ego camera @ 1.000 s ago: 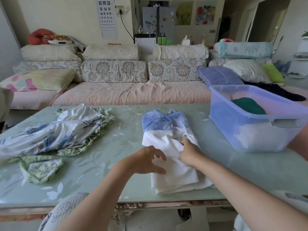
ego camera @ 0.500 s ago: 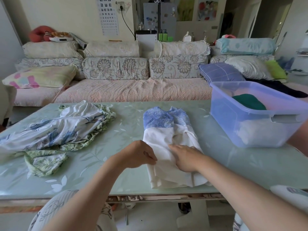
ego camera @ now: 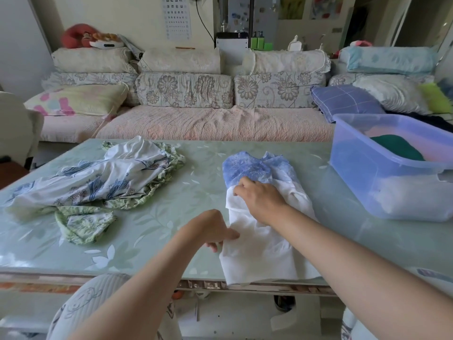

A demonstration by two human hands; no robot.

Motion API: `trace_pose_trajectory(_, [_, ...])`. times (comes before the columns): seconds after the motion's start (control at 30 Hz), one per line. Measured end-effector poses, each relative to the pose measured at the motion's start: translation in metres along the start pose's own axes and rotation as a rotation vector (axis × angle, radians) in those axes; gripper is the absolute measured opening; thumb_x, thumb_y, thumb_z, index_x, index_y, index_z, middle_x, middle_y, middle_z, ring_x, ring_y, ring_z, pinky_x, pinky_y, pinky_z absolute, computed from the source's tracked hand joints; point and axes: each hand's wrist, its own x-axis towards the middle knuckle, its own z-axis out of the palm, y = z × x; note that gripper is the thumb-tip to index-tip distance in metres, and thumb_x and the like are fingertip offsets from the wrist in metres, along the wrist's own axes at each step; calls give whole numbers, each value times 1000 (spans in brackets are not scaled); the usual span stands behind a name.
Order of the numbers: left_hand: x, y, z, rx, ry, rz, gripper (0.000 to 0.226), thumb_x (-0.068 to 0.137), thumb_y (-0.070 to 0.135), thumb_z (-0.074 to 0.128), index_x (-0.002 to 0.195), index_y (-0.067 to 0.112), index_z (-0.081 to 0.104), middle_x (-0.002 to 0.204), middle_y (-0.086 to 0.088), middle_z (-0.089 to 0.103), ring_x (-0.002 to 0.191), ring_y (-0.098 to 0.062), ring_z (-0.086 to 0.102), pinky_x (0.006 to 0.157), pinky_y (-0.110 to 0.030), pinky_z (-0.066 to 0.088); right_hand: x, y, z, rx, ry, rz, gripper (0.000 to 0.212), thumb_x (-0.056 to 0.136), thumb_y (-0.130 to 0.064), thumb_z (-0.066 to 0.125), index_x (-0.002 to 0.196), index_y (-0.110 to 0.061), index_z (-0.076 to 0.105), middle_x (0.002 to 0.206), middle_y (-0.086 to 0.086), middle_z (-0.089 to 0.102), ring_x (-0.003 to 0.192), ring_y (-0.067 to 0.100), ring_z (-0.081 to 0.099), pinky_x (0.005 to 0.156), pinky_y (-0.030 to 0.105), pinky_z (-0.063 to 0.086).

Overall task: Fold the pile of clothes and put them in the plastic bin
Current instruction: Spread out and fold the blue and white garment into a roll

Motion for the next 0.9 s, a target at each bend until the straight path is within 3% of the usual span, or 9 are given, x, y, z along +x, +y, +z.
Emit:
trace_pose_trajectory(0.13, [7, 10, -5, 3, -5, 12, 25, 89, 27, 60, 99, 7, 71, 62, -1, 67, 43, -9, 56, 50, -18, 43, 35, -4, 17, -104, -85, -147, 71, 93, 4, 43, 151, -36, 34, 155, 4, 27, 108, 31, 63, 80, 39, 50])
trace_pose_trajectory(0.23, [19, 3, -15, -94, -20, -37, 21, 92, 16, 52, 102, 6, 68, 70, -8, 69, 55, -18, 65, 64, -23, 55, 62, -1, 29, -124, -215, -145, 64, 96, 0, 42, 149, -36, 38, 151, 8, 32, 117, 34, 59, 86, 41, 48])
trace_pose_trajectory(0.37, [39, -11, -35, -225, 25, -86, 25, 96, 6, 41, 101, 3, 65, 56, -3, 67, 58, -20, 67, 73, -30, 59, 95, 10, 51, -24, -164, -44, 33, 92, -4, 53, 122, -15, 61, 123, 10, 53, 108, 34, 63, 84, 40, 50])
trace_pose_trajectory(0.5, [65, -29, -49, -263, 294, -141, 24, 91, 1, 43, 104, -5, 62, 95, -19, 71, 83, -32, 72, 69, -37, 61, 118, 22, 62, 122, -9, 115, 17, 91, -6, 53, 101, -9, 67, 111, 13, 65, 103, 32, 64, 81, 36, 48])
trace_pose_trajectory(0.6, [69, -36, -52, -66, 318, -157, 11, 88, -1, 47, 91, 2, 57, 107, -19, 68, 98, -33, 67, 72, -31, 54, 125, 37, 71, 346, 58, 289, 19, 88, -4, 55, 77, -15, 65, 93, 12, 68, 92, 29, 63, 72, 30, 40])
trace_pose_trajectory(0.7, [60, -36, -55, 288, 138, -175, 4, 86, 4, 58, 84, 2, 55, 98, -14, 64, 103, -31, 64, 78, -31, 48, 129, 45, 77, 433, 26, 326, 32, 94, -7, 51, 120, -15, 69, 128, 16, 63, 120, 34, 57, 93, 32, 42])
trace_pose_trajectory(0.77, [56, -39, -52, 387, 71, -183, 19, 84, 3, 61, 101, -2, 65, 86, -11, 64, 96, -30, 65, 73, -30, 46, 126, 42, 75, 486, -133, 331, 52, 101, -15, 45, 152, -23, 39, 163, 17, 20, 143, 38, 33, 113, 35, 29])
trace_pose_trajectory(0.83, [58, -44, -47, 282, 163, -181, 25, 87, 6, 58, 112, 0, 60, 105, -15, 66, 101, -33, 64, 70, -32, 42, 122, 39, 70, 493, -169, 327, 59, 104, -20, 41, 158, -32, 19, 167, 11, -10, 148, 39, 22, 117, 37, 22])
trace_pose_trajectory(0.9, [60, -46, -44, 178, 361, -100, 28, 90, 7, 51, 118, 4, 49, 117, -18, 57, 108, -36, 58, 73, -34, 40, 117, 35, 64, 443, -87, 294, 58, 104, -23, 39, 158, -30, 20, 167, 10, -10, 148, 37, 21, 117, 39, 22])
